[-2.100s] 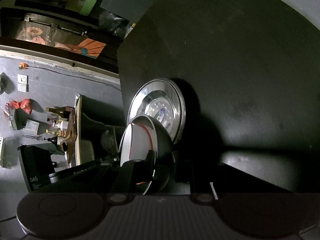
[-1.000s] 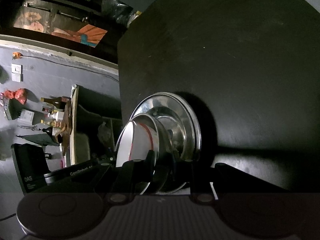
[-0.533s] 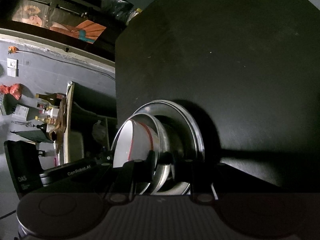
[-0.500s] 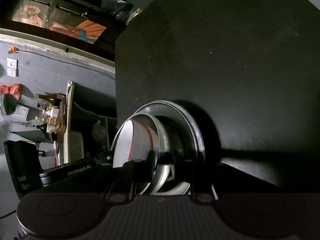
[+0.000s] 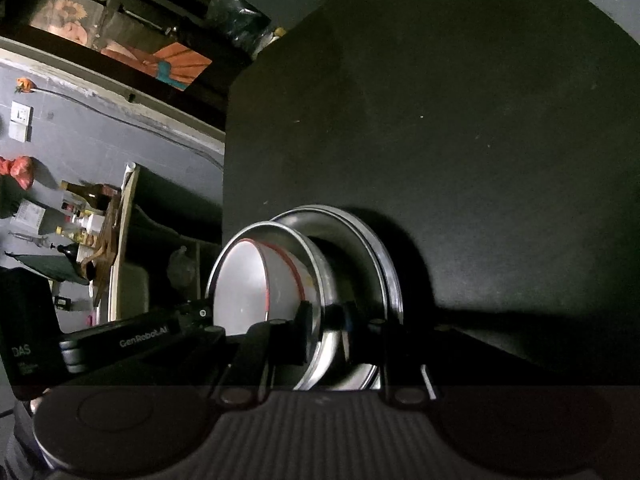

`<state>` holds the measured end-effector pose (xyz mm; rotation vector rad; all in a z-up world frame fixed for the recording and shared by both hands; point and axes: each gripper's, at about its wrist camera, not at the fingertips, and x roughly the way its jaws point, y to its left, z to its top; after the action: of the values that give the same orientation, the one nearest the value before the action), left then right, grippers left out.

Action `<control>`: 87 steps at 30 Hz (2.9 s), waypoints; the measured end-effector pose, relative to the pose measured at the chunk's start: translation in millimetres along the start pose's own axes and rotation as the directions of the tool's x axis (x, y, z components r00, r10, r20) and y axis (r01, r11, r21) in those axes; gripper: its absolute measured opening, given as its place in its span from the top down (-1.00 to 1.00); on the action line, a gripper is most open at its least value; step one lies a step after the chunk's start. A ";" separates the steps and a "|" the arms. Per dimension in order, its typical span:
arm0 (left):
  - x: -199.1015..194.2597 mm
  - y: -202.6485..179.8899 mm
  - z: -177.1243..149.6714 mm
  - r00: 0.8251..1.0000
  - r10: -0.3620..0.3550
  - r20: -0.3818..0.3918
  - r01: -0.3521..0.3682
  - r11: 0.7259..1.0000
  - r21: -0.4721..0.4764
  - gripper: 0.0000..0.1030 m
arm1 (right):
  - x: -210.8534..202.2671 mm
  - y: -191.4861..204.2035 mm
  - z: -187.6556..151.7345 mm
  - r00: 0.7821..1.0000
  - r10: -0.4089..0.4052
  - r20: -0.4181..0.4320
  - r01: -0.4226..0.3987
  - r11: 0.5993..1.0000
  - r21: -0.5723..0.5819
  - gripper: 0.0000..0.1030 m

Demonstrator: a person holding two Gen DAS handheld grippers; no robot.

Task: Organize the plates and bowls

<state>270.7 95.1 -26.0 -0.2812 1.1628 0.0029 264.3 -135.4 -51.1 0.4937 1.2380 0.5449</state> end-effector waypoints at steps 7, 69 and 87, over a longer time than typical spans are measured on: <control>-1.9 -13.5 -6.3 0.998 0.056 0.037 -0.058 0.998 0.038 0.85 | -1.2 10.0 -7.1 0.998 -0.031 0.046 0.032 0.999 -0.038 0.60; -28.0 -39.1 -17.3 0.875 0.413 0.253 -0.446 0.891 0.087 -0.93 | -14.7 30.3 -29.6 0.941 -0.255 0.223 0.276 0.959 -0.067 -0.92; -58.1 -43.8 -35.2 0.844 0.382 0.376 -0.411 0.912 -0.004 -0.98 | -41.8 34.3 -45.3 0.915 -0.243 0.323 0.288 0.952 -0.102 -0.99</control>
<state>222.0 53.3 23.2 0.0370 0.8223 0.3642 206.8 -132.7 -10.4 0.2647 0.9379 0.3090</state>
